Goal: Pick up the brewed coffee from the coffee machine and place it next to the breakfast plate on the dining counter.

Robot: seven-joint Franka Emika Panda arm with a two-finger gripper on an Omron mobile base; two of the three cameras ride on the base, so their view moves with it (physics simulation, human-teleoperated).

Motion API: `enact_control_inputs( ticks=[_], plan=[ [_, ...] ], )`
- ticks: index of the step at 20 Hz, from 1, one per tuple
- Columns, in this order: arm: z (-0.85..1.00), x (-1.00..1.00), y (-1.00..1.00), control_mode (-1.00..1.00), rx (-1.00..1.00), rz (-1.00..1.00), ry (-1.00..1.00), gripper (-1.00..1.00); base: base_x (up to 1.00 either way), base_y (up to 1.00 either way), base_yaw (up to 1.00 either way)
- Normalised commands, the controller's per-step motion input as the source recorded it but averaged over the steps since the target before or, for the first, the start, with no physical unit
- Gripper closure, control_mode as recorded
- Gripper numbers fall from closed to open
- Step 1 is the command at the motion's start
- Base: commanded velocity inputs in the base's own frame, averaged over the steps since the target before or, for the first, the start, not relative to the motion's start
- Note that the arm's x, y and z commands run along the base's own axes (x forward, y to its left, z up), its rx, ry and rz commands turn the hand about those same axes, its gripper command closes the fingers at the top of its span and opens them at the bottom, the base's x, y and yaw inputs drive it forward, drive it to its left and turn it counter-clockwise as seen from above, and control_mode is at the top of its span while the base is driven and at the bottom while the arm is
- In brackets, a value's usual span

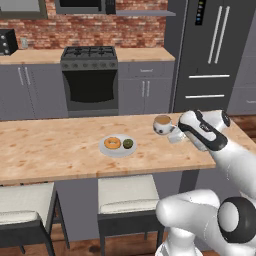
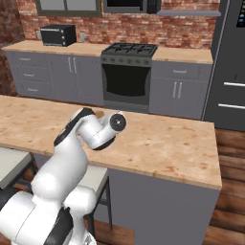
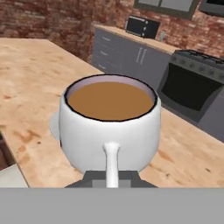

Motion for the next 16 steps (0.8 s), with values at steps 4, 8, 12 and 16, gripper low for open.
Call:
enact_control_inputs(
  ticks=[4,8,12,16],
  plan=[
    [-0.28,0.49,0.02,-1.0,0.0,0.0,0.02,1.0,0.0,0.0,0.0],
    [-0.44,0.36,0.0,-1.0,-0.02,0.0,0.03,1.0,0.0,0.0,0.0],
    [-0.49,0.15,0.0,-1.0,-0.04,0.0,0.04,1.0,0.0,0.0,0.0],
    [-0.42,0.11,0.0,-1.0,-0.03,0.0,0.04,1.0,0.0,0.0,0.0]
  ],
)
